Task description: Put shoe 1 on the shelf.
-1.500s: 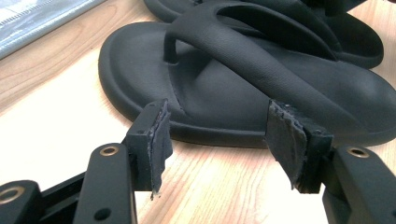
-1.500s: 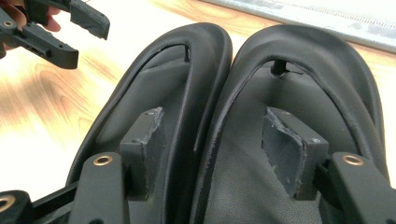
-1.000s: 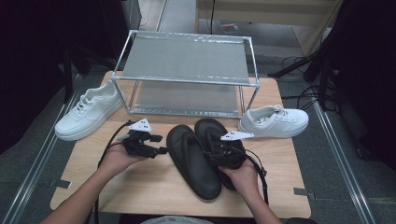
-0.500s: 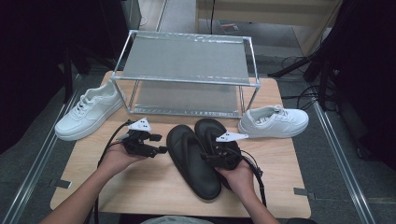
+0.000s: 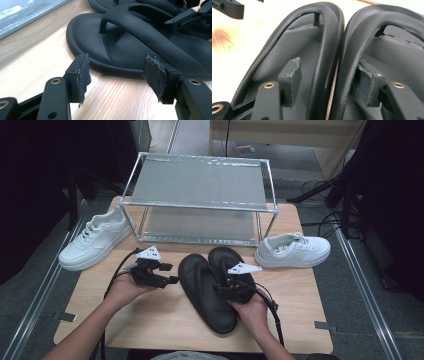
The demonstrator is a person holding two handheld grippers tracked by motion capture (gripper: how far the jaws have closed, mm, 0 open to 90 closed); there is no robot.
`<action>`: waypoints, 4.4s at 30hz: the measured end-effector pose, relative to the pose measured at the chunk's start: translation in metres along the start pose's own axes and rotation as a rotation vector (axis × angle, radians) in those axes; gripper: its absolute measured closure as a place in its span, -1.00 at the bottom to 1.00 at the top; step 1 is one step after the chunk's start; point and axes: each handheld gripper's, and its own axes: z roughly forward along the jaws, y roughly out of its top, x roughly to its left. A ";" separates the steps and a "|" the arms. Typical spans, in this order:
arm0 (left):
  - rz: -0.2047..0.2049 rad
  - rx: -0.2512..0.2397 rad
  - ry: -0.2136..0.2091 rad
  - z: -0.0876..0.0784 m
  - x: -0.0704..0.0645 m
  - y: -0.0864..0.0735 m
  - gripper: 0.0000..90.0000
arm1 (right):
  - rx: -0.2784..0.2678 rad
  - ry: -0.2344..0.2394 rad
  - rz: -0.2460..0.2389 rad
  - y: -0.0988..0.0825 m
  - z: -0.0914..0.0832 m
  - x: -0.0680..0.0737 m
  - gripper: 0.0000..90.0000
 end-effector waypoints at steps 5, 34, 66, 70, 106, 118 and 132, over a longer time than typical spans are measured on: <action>-0.001 0.000 -0.001 0.001 0.000 0.000 -0.15 | 0.007 -0.020 -0.027 -0.001 0.004 0.003 0.02; -0.021 -0.013 0.006 -0.002 0.005 -0.001 -0.15 | 0.028 -0.041 0.056 0.003 -0.004 -0.006 0.67; -0.071 -0.017 0.071 -0.024 0.006 -0.026 -0.18 | -0.049 -0.023 0.072 0.044 -0.006 -0.027 0.66; -0.079 -0.022 0.071 -0.026 0.003 -0.030 -0.18 | -0.064 -0.004 0.085 0.054 0.000 -0.030 0.66; -0.050 -0.044 0.042 -0.028 -0.006 -0.033 -0.19 | -0.146 -0.199 0.211 0.107 0.103 -0.043 0.57; -0.051 -0.038 0.039 -0.028 -0.005 -0.032 -0.19 | -0.155 -0.184 0.192 0.109 0.105 -0.045 0.40; -0.067 -0.040 0.030 -0.026 -0.002 -0.030 -0.19 | -0.124 -0.130 0.137 0.111 0.072 -0.042 0.17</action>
